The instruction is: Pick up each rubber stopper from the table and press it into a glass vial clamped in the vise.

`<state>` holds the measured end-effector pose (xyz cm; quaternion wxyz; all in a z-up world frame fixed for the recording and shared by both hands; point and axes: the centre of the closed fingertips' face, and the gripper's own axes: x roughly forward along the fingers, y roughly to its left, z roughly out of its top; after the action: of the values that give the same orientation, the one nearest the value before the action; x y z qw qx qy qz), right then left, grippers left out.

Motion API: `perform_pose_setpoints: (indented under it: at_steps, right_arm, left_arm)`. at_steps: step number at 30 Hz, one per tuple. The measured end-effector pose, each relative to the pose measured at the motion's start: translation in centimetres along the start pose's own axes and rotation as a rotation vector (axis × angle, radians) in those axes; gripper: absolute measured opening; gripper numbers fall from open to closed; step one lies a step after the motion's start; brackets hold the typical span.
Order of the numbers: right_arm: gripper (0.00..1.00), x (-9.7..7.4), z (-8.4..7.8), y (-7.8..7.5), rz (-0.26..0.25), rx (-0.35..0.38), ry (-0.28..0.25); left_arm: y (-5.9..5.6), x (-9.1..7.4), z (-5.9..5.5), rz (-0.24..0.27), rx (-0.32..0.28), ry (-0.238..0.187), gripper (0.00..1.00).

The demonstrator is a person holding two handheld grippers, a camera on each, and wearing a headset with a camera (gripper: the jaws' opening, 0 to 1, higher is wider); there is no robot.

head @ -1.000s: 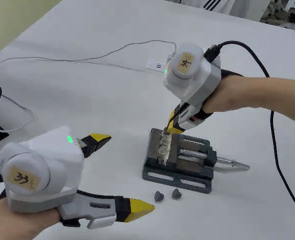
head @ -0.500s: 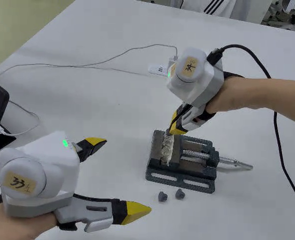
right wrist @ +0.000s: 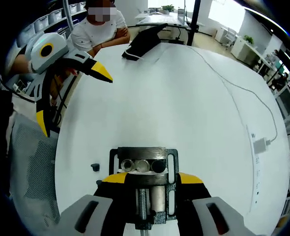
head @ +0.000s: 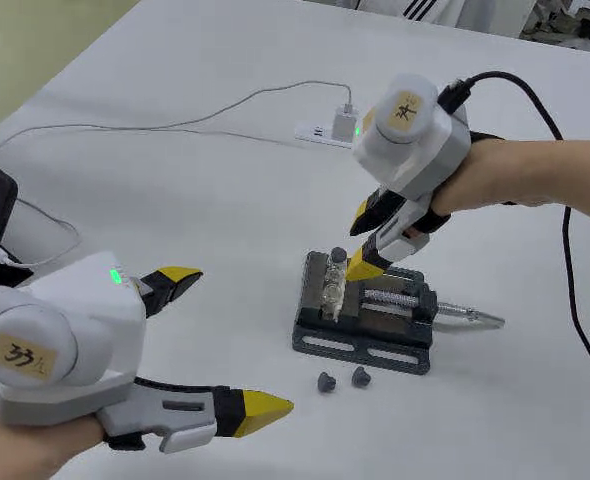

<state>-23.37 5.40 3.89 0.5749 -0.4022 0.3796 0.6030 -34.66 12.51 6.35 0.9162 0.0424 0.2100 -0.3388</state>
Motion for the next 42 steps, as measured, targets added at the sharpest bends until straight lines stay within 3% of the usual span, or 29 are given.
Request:
perform_pose_setpoints:
  at_steps: [21, 40, 42]
  right_arm:
    - [0.33, -1.2, -0.4, 2.7, -0.014, 0.037, -0.072]
    - [0.27, -1.9, -1.4, 9.4, 0.017, 0.049, -0.095]
    - [0.27, -1.8, -1.8, 9.3, 0.022, 0.050, -0.093]
  left_arm:
    - [-0.5, -0.6, -0.2, -0.010, 0.009, 0.004, 0.94]
    - [-2.0, -1.2, -0.7, -0.027, 0.015, -0.003, 0.93]
    - [-2.2, -1.2, -0.8, -0.031, 0.016, -0.001, 0.93]
